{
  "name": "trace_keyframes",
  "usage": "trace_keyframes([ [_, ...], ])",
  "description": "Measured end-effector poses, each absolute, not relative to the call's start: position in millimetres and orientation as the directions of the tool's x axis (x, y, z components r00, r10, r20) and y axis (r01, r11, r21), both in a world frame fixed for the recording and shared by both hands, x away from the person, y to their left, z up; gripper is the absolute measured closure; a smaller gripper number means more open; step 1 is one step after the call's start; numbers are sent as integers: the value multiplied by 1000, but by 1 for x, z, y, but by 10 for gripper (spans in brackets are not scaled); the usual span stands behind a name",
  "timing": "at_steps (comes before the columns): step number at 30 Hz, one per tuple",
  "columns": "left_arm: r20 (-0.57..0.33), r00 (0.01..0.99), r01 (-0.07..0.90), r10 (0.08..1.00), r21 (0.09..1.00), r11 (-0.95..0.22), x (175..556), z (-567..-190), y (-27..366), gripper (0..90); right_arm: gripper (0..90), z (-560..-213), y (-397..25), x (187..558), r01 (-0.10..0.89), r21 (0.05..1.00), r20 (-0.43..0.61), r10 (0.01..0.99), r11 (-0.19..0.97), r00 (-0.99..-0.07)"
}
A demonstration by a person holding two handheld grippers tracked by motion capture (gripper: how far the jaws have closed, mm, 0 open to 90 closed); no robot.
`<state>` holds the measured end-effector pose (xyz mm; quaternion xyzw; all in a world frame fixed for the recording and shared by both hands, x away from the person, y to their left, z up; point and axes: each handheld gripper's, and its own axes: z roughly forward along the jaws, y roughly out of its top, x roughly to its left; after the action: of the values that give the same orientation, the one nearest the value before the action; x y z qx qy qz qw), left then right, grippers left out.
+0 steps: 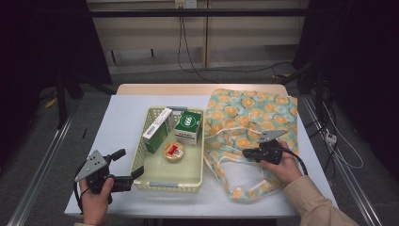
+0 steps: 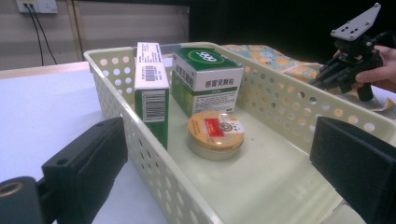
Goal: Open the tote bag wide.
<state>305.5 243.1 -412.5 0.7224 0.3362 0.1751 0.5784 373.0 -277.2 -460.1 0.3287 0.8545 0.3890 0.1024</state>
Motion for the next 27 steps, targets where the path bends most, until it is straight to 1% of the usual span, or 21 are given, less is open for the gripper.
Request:
trace_keyframes([
  [9,-137,714,283,687,953,-104,306,-413,243,42,900,-456,-280,372,496,733,113,635,465,-764],
  [18,-138,715,284,685,953,-104,306,-413,243,42,900,-441,-278,367,484,760,159,597,434,-786],
  [25,-145,710,287,689,953,-95,305,-413,245,42,900,-426,-279,366,445,772,109,596,454,-796],
  [27,-144,708,288,692,953,-96,304,-413,245,42,900,-421,-281,368,442,777,110,596,447,-795],
])
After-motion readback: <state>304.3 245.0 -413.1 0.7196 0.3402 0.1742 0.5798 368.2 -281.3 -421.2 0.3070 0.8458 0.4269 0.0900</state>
